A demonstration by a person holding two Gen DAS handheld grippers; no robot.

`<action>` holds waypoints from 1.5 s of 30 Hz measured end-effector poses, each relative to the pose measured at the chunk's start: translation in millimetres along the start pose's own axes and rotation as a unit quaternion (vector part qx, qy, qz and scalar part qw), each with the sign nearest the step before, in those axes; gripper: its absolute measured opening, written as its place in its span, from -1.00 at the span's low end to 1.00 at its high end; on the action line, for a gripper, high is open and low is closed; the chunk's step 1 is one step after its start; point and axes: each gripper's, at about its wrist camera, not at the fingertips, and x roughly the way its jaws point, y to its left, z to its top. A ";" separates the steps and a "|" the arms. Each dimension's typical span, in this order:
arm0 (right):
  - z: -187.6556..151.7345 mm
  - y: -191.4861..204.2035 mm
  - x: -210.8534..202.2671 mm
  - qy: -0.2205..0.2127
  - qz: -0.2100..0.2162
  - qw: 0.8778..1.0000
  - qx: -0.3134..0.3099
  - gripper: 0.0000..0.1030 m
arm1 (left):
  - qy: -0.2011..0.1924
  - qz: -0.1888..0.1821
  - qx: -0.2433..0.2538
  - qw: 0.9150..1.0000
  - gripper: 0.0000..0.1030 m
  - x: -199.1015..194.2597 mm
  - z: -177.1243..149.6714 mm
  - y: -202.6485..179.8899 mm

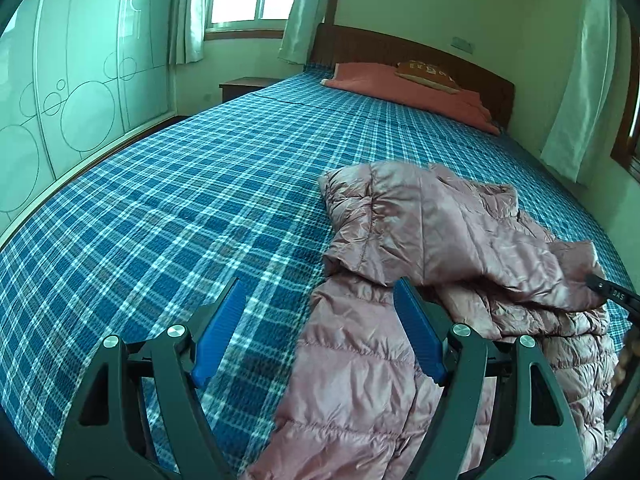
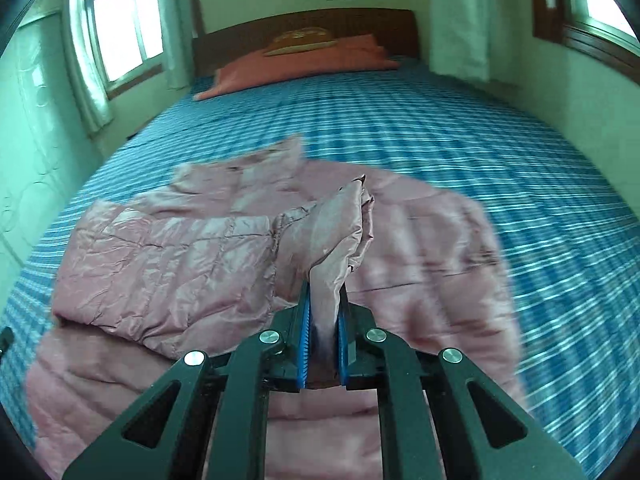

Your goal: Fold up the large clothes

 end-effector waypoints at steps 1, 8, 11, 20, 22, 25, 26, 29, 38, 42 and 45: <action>-0.6 -7.9 4.5 0.006 -0.001 1.000 0.002 -0.79 | 0.002 -0.001 0.005 1.000 0.48 3.6 1.3 -3.8; -1.7 -34.3 9.8 0.010 -0.045 0.999 0.024 -0.19 | 0.018 -0.001 0.029 0.999 0.48 31.8 17.3 -26.0; 5.2 -31.8 -1.5 -0.023 -0.048 0.998 0.036 -0.10 | 0.016 0.005 0.035 0.999 0.48 46.3 28.5 -33.6; -12.1 8.9 58.5 0.050 -0.005 0.999 -0.018 -0.09 | 0.102 0.047 0.051 0.992 0.49 123.3 25.4 -45.7; -7.8 12.5 53.2 0.053 -0.009 0.998 -0.022 -0.08 | 0.111 0.034 0.035 0.993 0.50 126.6 23.1 -39.3; 3.1 13.2 39.1 0.025 0.000 1.000 -0.011 -0.08 | 0.087 0.039 0.027 0.995 0.50 109.5 32.1 -36.2; 7.7 13.9 37.1 0.016 -0.001 1.000 -0.011 -0.08 | 0.065 0.035 0.022 0.997 0.50 101.4 37.1 -36.1; 24.4 20.4 47.1 0.002 0.001 1.000 -0.007 -0.06 | 0.030 0.024 0.022 0.999 0.51 95.1 48.4 -42.1; 21.5 24.1 77.0 0.037 0.002 0.999 -0.026 0.21 | 0.113 0.026 0.019 0.993 0.59 144.5 37.1 -34.5; 10.1 3.9 38.8 0.028 0.015 0.999 -0.016 0.21 | 0.107 0.010 0.005 0.994 0.59 112.9 35.6 -14.0; -10.9 -20.4 -1.7 0.028 0.016 0.999 -0.011 0.22 | 0.104 -0.006 -0.015 0.994 0.59 78.3 25.5 7.7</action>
